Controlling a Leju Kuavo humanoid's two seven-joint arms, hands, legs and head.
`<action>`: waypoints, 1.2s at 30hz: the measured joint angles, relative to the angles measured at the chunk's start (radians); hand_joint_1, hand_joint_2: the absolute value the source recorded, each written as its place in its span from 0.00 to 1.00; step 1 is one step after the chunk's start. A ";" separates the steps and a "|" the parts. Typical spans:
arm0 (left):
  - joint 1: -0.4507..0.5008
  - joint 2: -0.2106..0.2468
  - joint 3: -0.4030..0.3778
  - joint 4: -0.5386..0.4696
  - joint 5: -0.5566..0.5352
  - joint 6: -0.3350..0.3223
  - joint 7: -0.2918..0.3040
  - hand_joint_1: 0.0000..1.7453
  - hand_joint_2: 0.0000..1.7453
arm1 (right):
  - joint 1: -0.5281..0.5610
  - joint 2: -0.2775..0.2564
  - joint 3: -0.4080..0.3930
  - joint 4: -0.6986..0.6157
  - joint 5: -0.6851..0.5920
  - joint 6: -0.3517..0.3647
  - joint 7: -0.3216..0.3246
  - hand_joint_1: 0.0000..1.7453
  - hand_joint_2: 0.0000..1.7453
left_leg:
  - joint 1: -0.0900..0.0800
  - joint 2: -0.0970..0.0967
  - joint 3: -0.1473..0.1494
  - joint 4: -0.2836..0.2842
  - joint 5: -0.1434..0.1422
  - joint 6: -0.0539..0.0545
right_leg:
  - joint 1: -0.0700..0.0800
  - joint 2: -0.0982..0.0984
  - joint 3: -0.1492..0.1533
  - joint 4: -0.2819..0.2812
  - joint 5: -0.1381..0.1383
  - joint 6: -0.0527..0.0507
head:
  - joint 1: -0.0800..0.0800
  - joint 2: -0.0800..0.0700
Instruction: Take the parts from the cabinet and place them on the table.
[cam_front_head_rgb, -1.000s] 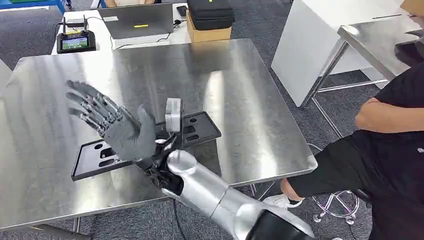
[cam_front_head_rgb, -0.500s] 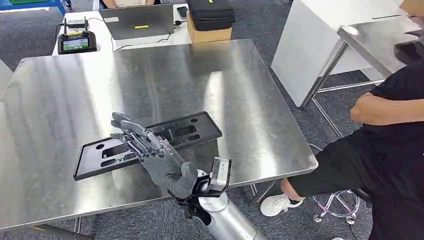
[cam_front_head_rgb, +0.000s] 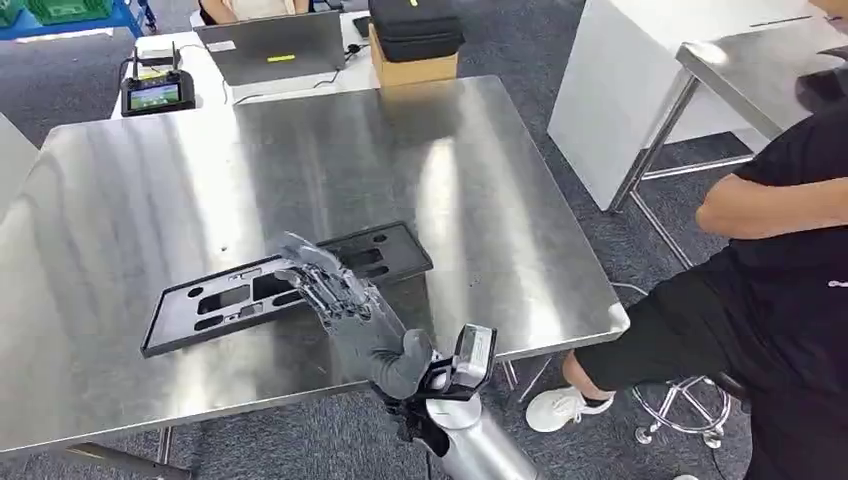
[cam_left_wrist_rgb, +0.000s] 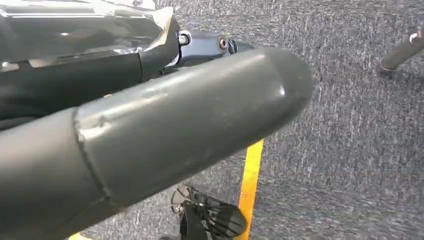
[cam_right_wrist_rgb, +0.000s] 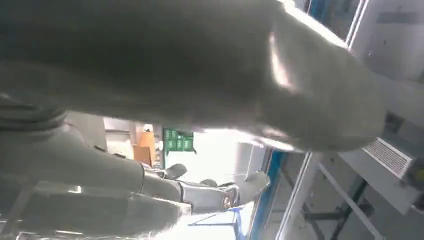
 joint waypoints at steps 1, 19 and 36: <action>0.000 0.002 0.000 0.000 0.000 0.000 0.000 0.00 0.00 | 0.002 -0.001 -0.003 -0.002 0.000 -0.001 0.000 0.00 0.00 | 0.005 0.001 -0.006 0.008 -0.006 -0.004 | -0.017 -0.002 -0.002 -0.008 0.008 -0.012 | 0.000 0.000; -0.005 0.005 -0.001 0.000 -0.013 -0.007 0.008 0.00 0.00 | 0.056 -0.022 -0.056 -0.066 0.034 -0.016 0.000 0.00 0.00 | 0.001 0.016 0.045 -0.023 -0.025 0.040 | 0.001 -0.011 -0.117 0.121 -0.040 -0.011 | 0.003 0.000; -0.003 0.005 -0.001 0.000 -0.024 -0.012 0.011 0.00 0.00 | 0.069 -0.025 -0.060 -0.093 0.119 -0.065 0.000 0.00 0.00 | 0.003 0.012 -0.122 0.226 -0.152 -0.025 | 0.005 -0.019 0.027 -0.050 0.019 -0.060 | -0.003 0.000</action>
